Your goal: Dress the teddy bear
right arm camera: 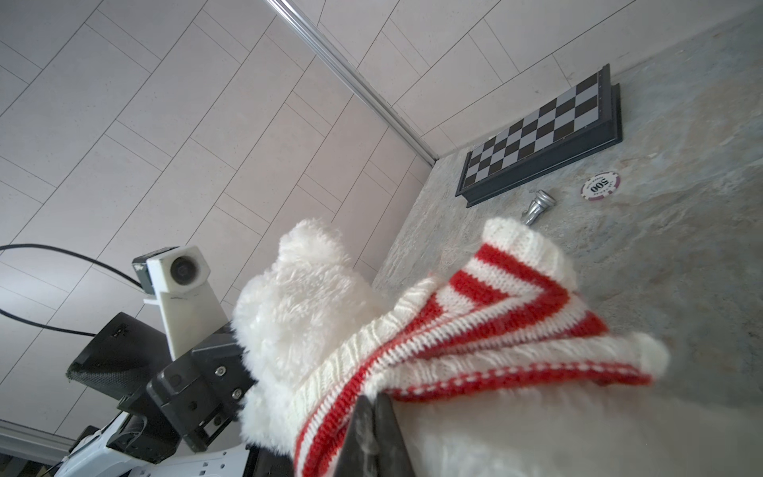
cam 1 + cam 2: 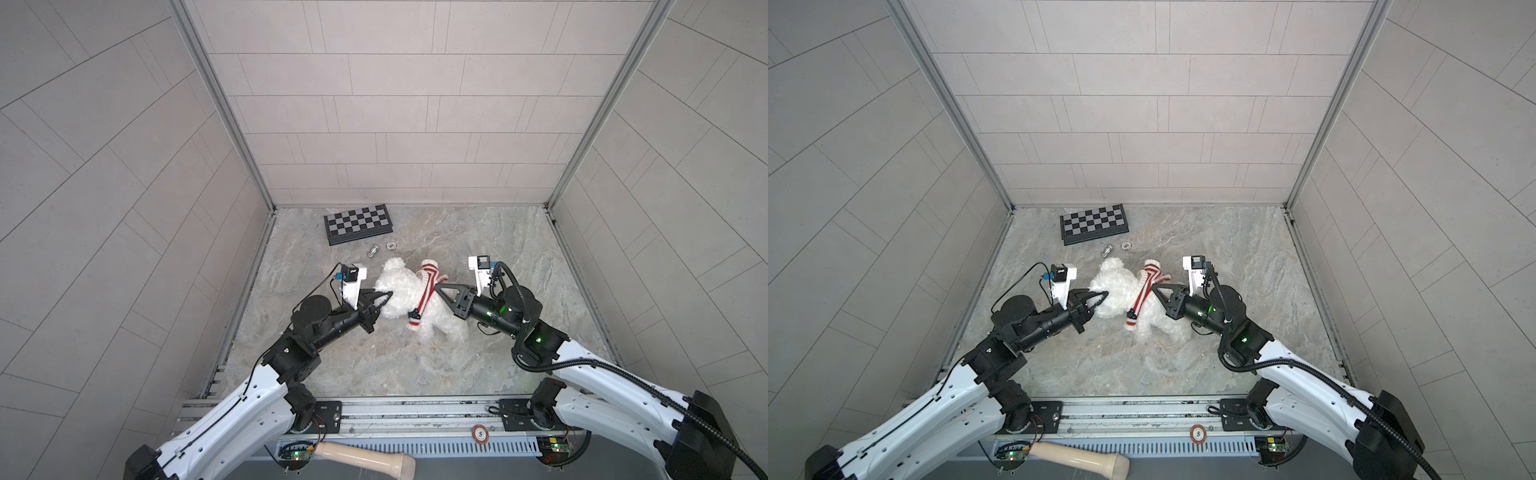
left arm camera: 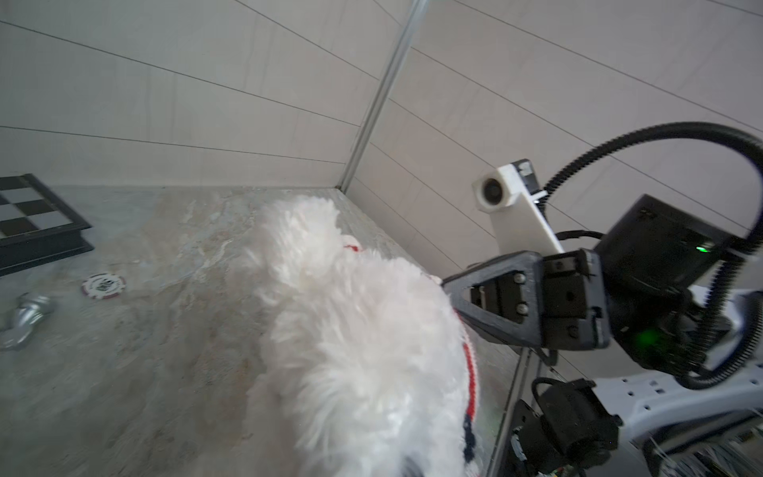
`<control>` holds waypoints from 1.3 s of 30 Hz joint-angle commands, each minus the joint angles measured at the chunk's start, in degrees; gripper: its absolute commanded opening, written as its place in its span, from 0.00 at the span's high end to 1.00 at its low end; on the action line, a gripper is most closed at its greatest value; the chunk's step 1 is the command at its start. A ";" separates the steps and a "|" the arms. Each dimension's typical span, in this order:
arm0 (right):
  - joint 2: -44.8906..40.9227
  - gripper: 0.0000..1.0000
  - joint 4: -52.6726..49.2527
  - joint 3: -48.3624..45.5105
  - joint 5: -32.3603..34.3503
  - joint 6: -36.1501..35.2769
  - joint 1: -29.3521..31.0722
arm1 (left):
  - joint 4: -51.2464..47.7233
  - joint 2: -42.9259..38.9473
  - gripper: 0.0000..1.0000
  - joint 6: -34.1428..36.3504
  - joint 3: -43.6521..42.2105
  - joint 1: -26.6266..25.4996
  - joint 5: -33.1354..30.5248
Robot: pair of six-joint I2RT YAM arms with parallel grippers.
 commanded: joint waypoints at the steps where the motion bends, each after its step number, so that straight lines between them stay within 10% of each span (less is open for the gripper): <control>1: -2.22 1.00 -0.41 1.52 -5.41 -1.94 1.05 | -2.14 -0.62 1.00 -0.79 0.05 0.19 -12.31; 31: 6.77 1.00 11.71 -5.62 -1.92 3.89 12.48 | 16.08 -5.00 1.00 -29.26 -6.90 -2.67 -26.62; 39: 9.38 1.00 7.94 -12.86 11.25 0.04 13.70 | 11.66 -10.79 1.00 -33.52 -4.24 -2.85 -26.99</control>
